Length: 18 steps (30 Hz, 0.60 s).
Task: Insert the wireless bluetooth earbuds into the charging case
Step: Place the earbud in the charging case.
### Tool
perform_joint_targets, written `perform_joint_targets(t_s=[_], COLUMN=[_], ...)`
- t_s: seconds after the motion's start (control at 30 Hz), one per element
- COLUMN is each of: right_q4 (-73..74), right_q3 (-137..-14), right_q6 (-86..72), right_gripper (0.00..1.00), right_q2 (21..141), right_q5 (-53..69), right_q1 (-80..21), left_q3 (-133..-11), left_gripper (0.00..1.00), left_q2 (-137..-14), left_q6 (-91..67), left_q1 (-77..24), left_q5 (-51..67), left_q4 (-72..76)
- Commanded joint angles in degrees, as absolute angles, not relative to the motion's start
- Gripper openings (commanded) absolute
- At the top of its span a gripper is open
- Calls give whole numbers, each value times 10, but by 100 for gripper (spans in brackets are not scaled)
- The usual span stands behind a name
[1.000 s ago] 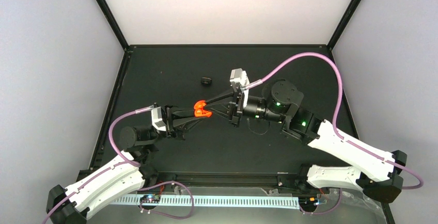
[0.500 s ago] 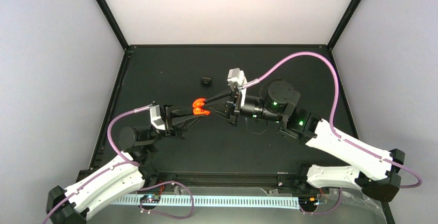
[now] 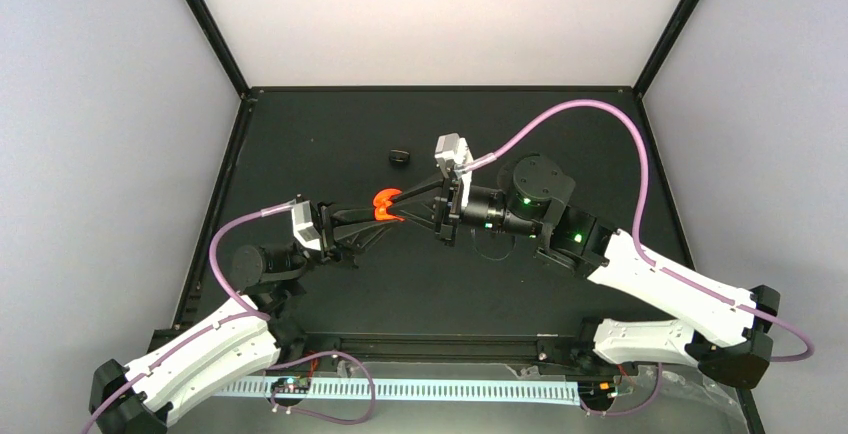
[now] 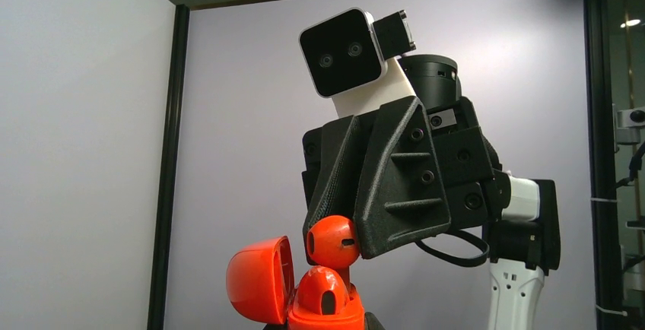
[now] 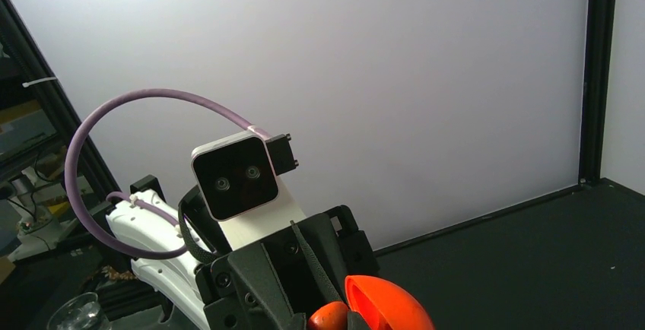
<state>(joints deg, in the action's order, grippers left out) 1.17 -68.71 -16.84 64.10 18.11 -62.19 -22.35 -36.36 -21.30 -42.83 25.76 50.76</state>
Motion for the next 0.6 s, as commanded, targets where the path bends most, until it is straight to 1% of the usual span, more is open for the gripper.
perform_joint_targets(t_s=[0.0, 0.1, 0.23, 0.57], right_q4=[-5, -1, 5, 25], right_q3=[-701, -703, -705, -711], right_q6=[-171, -172, -173, -168], right_gripper=[9, 11, 20, 33], right_q2=[645, 648, 648, 638], right_q5=[175, 175, 164, 131], right_q1=[-626, -627, -627, -627], left_q3=[-243, -246, -247, -243], left_gripper=[2, 2, 1, 2], left_q2=[-360, -358, -357, -347], left_q6=[-221, -221, -217, -211], left_q1=[-432, -432, -432, -432], left_q5=[247, 248, 249, 247], left_q4=[511, 507, 500, 490])
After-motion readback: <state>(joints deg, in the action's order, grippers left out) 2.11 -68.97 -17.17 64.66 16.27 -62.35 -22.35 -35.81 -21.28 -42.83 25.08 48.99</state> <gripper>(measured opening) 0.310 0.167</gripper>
